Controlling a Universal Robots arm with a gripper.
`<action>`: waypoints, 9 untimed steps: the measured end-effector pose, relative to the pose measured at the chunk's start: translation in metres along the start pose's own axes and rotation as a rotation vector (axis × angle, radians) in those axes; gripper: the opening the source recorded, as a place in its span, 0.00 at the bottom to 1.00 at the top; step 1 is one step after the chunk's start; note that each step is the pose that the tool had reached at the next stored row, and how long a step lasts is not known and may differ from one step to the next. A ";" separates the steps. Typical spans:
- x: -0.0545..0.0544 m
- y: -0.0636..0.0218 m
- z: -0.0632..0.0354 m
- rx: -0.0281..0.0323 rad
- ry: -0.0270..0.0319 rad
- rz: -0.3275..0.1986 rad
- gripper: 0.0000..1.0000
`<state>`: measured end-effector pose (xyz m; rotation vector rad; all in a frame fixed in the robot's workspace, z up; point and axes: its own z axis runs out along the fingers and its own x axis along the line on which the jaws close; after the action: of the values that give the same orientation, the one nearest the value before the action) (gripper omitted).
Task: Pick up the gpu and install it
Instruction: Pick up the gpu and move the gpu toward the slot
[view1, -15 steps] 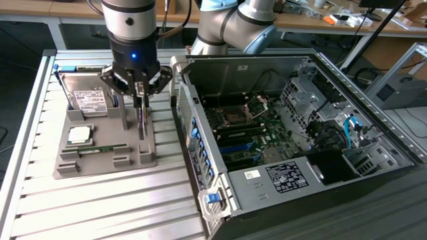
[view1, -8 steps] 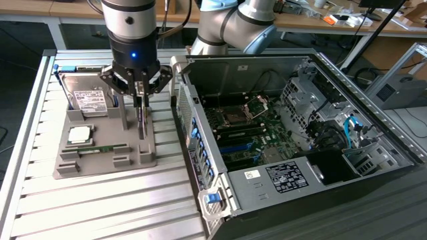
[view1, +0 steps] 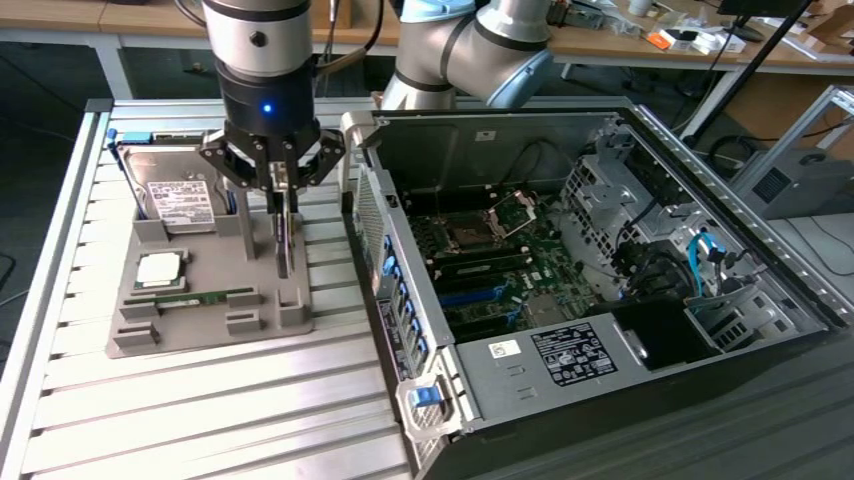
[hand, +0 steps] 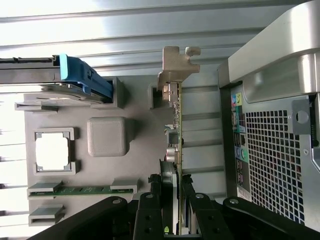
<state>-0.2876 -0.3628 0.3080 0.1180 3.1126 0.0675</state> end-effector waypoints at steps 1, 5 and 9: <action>0.000 0.0000 -0.0003 0.0000 0.0000 0.000 0.27; 0.000 0.0001 -0.0017 0.0001 0.0000 0.000 0.27; 0.000 0.0001 -0.0035 0.0000 -0.0001 0.000 0.27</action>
<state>-0.2876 -0.3628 0.3115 0.1180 3.1125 0.0675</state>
